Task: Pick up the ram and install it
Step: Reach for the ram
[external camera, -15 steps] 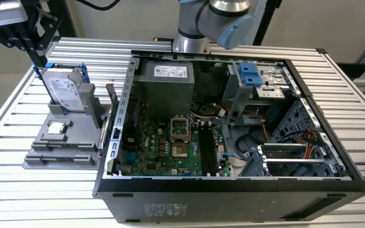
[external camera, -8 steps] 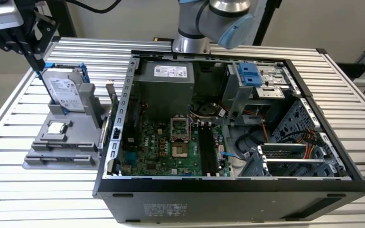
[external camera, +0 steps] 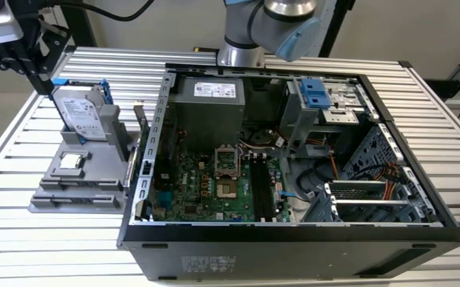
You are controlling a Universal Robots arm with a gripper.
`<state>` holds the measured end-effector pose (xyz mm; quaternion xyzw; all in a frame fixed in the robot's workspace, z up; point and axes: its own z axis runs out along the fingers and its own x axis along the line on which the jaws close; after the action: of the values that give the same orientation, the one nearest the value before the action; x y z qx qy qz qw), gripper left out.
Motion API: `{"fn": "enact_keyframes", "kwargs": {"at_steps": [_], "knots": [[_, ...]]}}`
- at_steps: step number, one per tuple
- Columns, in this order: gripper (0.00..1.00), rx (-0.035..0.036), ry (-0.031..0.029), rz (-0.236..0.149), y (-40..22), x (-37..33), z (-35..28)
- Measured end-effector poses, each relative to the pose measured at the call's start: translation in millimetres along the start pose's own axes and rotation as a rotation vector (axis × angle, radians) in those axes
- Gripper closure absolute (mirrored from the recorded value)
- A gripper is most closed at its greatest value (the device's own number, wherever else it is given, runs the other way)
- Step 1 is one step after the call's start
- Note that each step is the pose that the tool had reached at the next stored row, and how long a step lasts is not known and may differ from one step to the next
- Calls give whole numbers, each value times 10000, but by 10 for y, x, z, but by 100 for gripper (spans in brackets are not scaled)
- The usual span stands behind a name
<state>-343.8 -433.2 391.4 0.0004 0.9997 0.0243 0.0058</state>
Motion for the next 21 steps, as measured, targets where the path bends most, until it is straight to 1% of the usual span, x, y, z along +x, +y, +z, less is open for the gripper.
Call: {"fn": "enact_keyframes", "kwargs": {"at_steps": [10, 21], "knots": [[100, 0, 0, 0, -182, 0, -6], [100, 1, 1, 0, -359, 0, -11]]}}
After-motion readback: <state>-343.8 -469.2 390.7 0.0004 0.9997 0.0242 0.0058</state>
